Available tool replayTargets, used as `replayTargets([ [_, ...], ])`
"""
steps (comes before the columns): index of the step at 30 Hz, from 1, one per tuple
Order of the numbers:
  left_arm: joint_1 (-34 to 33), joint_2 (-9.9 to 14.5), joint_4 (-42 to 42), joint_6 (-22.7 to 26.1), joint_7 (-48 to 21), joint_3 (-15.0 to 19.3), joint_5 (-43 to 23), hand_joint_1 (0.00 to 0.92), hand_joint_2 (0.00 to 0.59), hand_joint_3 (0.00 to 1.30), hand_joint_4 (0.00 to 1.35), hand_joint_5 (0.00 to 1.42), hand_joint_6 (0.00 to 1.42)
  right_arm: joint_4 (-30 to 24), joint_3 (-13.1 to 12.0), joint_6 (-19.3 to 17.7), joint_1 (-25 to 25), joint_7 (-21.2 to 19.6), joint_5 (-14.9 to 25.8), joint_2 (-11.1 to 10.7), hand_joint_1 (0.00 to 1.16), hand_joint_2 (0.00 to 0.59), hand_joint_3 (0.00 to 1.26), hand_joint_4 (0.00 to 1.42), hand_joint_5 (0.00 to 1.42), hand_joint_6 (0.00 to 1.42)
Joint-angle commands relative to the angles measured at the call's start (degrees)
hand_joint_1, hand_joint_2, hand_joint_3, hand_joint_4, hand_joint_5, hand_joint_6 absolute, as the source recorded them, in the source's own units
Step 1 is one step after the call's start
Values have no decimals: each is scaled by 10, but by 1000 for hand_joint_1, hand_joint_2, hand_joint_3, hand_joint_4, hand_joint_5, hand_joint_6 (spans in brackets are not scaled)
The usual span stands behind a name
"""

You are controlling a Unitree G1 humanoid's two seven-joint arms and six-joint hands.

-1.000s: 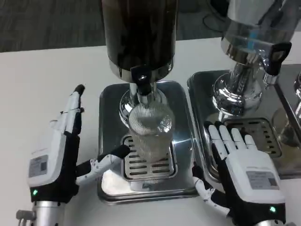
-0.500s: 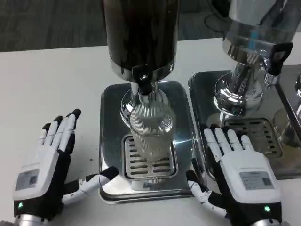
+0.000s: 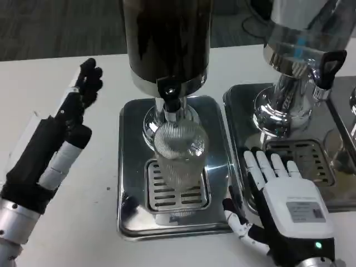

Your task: Grasp the cup under the faucet to collect the drink, then remove the cup.

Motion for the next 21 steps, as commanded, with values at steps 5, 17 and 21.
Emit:
replayTargets([
  [5, -51, -27, -47, 111, -162, 37, -66, 0, 77, 0, 0, 82, 57, 2, -3, 5, -6, 6, 14, 8, 212, 391, 0, 0, 0, 0],
  [17, -106, -94, -53, 157, -227, 49, -39, 0, 87, 35, 0, 164, 139, -8, -10, 13, 9, -5, 27, 21, 228, 399, 0, 0, 0, 0],
  [21, -105, -108, -61, 159, -237, 54, -35, 0, 91, 70, 0, 211, 184, -7, -8, 16, 9, -1, 21, 19, 231, 403, 0, 0, 0, 0],
])
